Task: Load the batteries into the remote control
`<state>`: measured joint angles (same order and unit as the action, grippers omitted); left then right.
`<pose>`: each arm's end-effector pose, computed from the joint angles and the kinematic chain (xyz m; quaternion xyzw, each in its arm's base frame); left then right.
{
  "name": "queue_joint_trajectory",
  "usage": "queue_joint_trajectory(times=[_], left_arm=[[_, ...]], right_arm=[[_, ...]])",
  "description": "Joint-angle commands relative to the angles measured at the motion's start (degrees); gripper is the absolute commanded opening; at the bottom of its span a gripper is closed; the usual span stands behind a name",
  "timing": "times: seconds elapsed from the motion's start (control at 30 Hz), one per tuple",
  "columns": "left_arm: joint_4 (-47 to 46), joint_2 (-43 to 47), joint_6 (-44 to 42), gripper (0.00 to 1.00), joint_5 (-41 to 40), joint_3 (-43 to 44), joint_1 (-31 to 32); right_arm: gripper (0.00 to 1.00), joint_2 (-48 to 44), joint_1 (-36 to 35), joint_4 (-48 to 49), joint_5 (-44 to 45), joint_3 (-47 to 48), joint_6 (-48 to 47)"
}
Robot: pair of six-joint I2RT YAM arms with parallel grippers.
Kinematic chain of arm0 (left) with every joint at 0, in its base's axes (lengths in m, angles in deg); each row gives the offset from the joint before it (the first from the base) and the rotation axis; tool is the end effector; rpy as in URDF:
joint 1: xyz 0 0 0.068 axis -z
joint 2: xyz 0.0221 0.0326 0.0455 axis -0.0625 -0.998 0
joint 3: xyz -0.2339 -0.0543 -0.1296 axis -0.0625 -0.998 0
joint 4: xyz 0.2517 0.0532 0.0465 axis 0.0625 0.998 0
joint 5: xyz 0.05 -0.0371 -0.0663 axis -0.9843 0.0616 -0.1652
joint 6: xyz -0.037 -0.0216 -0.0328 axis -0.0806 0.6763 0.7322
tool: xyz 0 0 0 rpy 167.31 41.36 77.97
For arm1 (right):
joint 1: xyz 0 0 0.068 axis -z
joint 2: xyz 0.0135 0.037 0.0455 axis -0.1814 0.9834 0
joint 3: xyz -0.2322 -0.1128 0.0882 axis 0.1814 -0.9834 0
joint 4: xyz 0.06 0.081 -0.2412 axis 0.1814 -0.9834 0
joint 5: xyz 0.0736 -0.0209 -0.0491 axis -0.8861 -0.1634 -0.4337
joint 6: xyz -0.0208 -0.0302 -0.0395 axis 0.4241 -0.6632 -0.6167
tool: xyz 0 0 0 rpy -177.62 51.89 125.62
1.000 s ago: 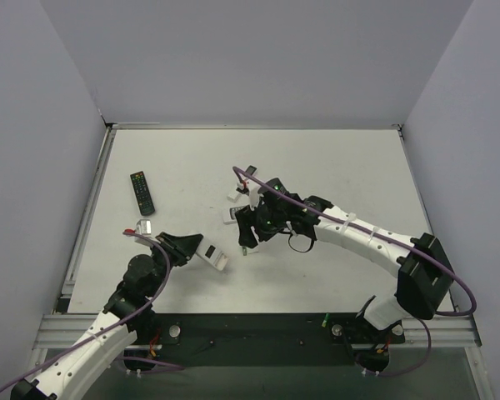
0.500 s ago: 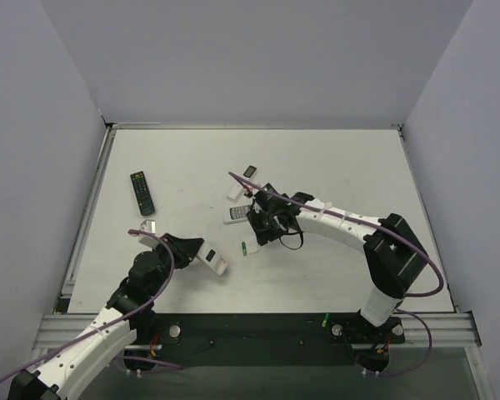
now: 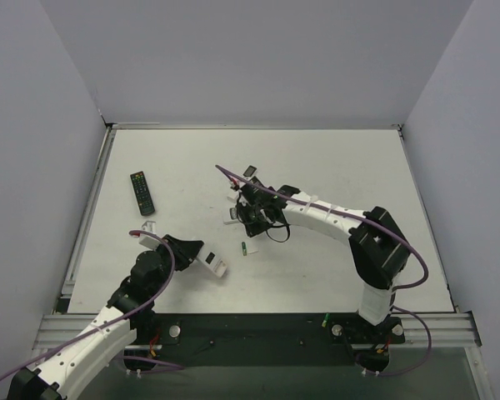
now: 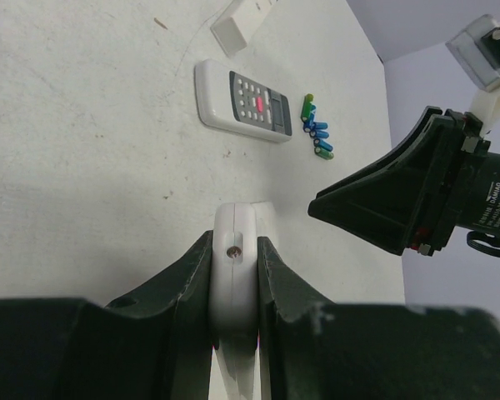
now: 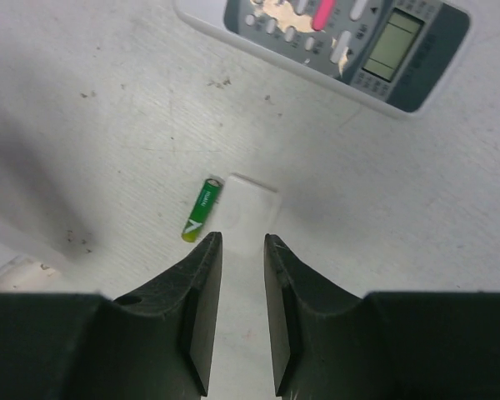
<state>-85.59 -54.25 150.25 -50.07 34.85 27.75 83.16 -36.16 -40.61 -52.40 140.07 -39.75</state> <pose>0.1184 -0.0662 0.1590 -0.2383 0.7520 -0.4005 0.4662 0.2678 0.2883 0.2198 -0.2711 0.8923 0.2223 0.2843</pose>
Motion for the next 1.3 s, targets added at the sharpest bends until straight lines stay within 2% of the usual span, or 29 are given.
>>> queue_joint_trajectory(times=[0.0,0.13,0.6,0.87,1.27], left_arm=[[1.28,-0.45,0.81,0.0,-0.95,-4.52,-0.31],[1.46,-0.1,1.17,0.0,-0.69,-4.79,-0.31],[1.99,1.04,1.43,0.0,-0.34,-4.96,-0.31],[1.73,1.13,1.69,0.0,-0.43,-5.23,-0.31],[0.76,0.96,1.69,0.0,0.1,-5.32,-0.31]], right_arm=[[0.22,3.4,-1.47,-1.38,-1.97,4.71,0.95],[0.2,7.62,-2.17,-2.08,-4.34,7.45,2.09],[0.2,13.34,-5.33,-5.51,-2.15,9.73,1.57],[0.09,11.68,-7.79,-7.62,-0.83,8.24,-6.16],[0.07,5.53,-9.81,-13.07,-1.71,-0.63,-23.3]])
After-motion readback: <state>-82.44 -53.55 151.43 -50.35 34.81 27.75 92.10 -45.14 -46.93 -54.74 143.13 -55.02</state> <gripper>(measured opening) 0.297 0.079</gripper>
